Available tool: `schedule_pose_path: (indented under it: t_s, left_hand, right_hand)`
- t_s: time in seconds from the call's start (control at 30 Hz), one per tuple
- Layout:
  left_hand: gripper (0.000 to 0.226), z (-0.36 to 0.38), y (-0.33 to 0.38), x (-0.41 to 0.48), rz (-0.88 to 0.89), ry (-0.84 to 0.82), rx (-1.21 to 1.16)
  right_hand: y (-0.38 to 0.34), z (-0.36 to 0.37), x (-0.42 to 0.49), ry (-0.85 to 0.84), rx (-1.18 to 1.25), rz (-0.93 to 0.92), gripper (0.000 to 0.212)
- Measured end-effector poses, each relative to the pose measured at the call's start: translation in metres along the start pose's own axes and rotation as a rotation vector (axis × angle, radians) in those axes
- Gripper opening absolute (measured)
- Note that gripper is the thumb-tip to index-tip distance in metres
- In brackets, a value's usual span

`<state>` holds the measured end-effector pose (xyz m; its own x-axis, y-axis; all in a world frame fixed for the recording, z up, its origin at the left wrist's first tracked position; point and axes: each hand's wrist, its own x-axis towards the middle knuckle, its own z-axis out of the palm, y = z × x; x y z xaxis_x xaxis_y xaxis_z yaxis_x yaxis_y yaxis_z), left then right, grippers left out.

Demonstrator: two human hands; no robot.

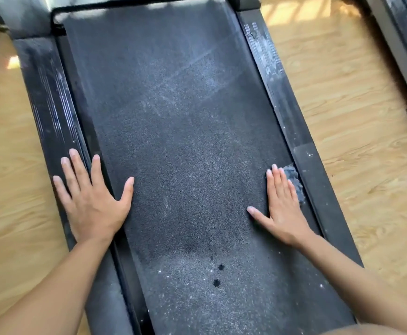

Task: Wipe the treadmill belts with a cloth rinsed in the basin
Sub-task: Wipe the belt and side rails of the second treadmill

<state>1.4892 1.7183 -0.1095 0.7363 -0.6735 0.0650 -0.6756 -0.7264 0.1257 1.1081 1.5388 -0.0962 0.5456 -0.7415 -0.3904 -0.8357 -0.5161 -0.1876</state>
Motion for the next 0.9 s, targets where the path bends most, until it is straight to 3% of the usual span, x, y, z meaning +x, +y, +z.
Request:
schedule_pose_path:
  t_s: [0.17,0.27,0.37,0.47,0.57,0.7,0.8,0.9]
  left_hand:
    - [0.093,0.004,-0.001,0.0,0.009,0.026,0.022]
    - [0.093,0.004,-0.002,0.001,0.02,0.025,0.02]
    - [0.094,0.005,-0.002,0.0,0.019,0.045,0.017]
    - [0.095,0.008,-0.003,0.0,0.021,0.056,0.023]
    - [0.095,0.007,-0.003,-0.001,0.025,0.056,0.011]
    - [0.094,0.007,-0.005,-0.002,0.021,0.065,-0.001]
    - [0.094,0.006,-0.003,-0.003,0.026,0.082,-0.018]
    - [0.092,0.006,-0.004,-0.002,0.026,0.081,-0.018]
  right_hand:
    - [-0.029,-0.036,0.13,0.16,0.112,0.085,0.109]
    - [-0.02,-0.043,0.127,0.157,0.118,0.033,0.096]
    - [0.002,-0.062,0.111,0.187,0.237,-0.068,0.061]
    - [0.026,-0.083,0.121,0.261,0.171,-0.135,0.072]
    - [0.046,-0.092,0.137,0.212,-0.017,-0.166,0.071]
    - [0.039,-0.103,0.146,0.193,-0.079,-0.216,0.055]
    - [0.031,-0.113,0.143,0.125,-0.127,-0.21,0.019]
    - [0.02,-0.122,0.147,-0.025,-0.125,-0.218,0.033]
